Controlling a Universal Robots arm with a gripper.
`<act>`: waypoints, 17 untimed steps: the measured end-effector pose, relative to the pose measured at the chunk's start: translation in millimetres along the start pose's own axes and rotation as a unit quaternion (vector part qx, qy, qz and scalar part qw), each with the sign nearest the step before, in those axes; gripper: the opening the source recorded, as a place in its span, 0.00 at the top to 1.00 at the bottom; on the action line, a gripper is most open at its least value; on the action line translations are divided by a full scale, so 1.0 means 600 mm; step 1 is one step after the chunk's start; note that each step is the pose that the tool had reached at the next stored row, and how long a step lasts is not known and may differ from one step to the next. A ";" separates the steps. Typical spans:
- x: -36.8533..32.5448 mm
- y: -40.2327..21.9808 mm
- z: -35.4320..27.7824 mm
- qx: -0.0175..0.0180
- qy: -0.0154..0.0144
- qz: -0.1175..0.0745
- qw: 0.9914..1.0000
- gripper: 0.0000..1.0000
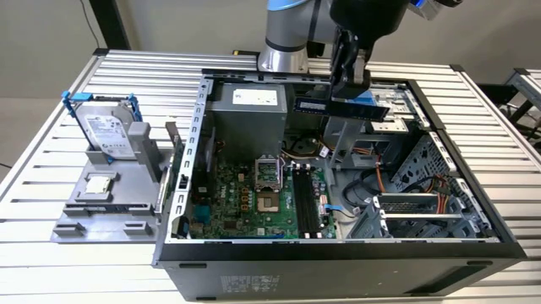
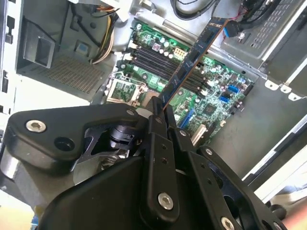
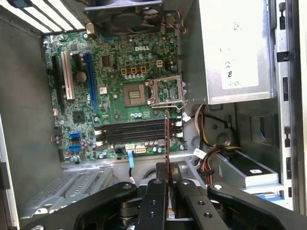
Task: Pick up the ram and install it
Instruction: 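Insert the ram into the slot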
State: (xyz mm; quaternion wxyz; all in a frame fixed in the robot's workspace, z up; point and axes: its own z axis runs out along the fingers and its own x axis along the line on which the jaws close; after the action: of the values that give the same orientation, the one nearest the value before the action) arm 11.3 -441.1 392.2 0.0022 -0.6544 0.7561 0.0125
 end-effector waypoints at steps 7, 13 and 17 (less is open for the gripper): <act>0.000 0.000 0.000 0.001 -0.001 0.042 0.999 1.00; 0.000 0.000 0.000 0.002 -0.001 0.077 0.997 1.00; 0.000 0.000 0.000 0.002 -0.002 0.103 0.995 1.00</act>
State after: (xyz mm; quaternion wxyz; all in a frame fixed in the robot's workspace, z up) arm 11.3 -441.1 392.1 0.0035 -0.5732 0.8193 0.0122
